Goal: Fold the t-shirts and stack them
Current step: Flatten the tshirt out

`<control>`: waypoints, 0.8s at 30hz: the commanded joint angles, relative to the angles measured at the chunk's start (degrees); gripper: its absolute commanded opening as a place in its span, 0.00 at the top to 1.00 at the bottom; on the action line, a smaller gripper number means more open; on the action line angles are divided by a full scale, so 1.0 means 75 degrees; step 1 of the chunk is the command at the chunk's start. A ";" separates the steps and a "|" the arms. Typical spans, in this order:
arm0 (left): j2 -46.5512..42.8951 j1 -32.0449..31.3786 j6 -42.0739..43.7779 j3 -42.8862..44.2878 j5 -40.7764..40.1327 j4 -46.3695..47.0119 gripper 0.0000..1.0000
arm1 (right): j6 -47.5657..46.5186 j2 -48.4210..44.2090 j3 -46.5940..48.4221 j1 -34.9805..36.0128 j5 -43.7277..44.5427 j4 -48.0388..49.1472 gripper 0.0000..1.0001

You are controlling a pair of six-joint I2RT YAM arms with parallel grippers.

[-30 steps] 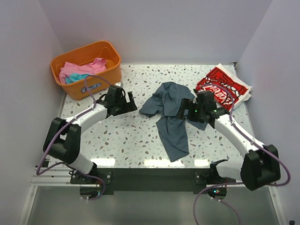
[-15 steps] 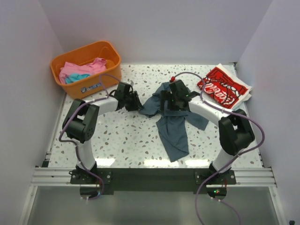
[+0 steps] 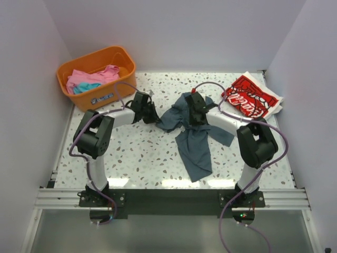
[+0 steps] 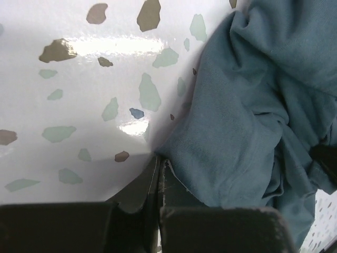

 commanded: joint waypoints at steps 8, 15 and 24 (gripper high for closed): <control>-0.1833 -0.0012 0.0660 0.0364 -0.2072 -0.0950 1.00 | -0.0281 -0.1968 -0.0054 0.0018 0.1342 -0.0804 1.00; -0.3872 -0.0012 0.0848 0.1043 -0.3946 -0.2252 1.00 | -0.1029 -0.4147 0.0402 0.0006 0.1977 -0.1778 1.00; -0.6720 -0.0023 0.1141 0.2624 -0.3846 -0.2874 1.00 | -0.1769 -0.6259 0.2568 0.0006 -0.0887 -0.2399 1.00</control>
